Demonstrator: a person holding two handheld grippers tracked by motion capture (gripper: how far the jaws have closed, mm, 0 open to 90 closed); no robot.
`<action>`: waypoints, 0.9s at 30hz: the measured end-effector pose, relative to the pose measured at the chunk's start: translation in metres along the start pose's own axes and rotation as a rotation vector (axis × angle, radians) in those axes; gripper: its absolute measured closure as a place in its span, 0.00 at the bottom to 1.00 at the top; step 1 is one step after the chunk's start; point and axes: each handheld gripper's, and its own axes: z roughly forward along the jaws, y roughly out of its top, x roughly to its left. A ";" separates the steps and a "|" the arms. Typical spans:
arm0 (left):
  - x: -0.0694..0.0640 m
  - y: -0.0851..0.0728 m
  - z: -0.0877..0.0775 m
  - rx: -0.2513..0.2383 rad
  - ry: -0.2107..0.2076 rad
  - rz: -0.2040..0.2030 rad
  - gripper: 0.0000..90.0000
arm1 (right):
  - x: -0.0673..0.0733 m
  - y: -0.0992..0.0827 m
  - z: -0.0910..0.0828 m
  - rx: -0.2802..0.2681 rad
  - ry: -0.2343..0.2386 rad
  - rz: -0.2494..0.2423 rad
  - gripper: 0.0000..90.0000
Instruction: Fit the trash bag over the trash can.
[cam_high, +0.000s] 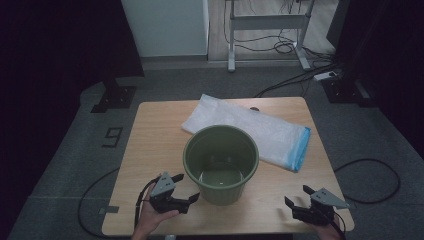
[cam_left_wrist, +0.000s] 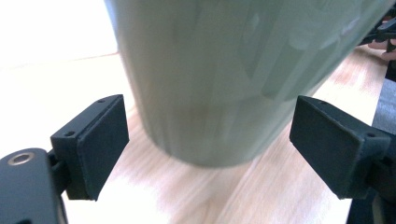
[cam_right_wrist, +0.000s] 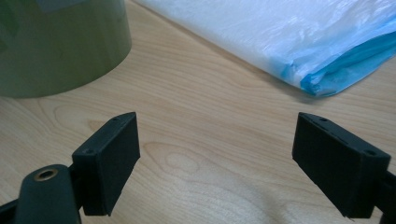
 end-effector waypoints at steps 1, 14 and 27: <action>0.001 -0.003 -0.002 0.007 0.008 -0.004 0.13 | -0.001 0.000 0.000 -0.002 -0.001 0.003 0.16; 0.008 -0.029 -0.014 0.056 0.055 -0.028 0.13 | 0.001 0.006 0.005 0.003 -0.038 -0.011 0.16; 0.025 -0.050 -0.023 0.077 0.107 -0.080 0.13 | 0.007 0.051 0.049 0.007 -0.071 -0.057 0.21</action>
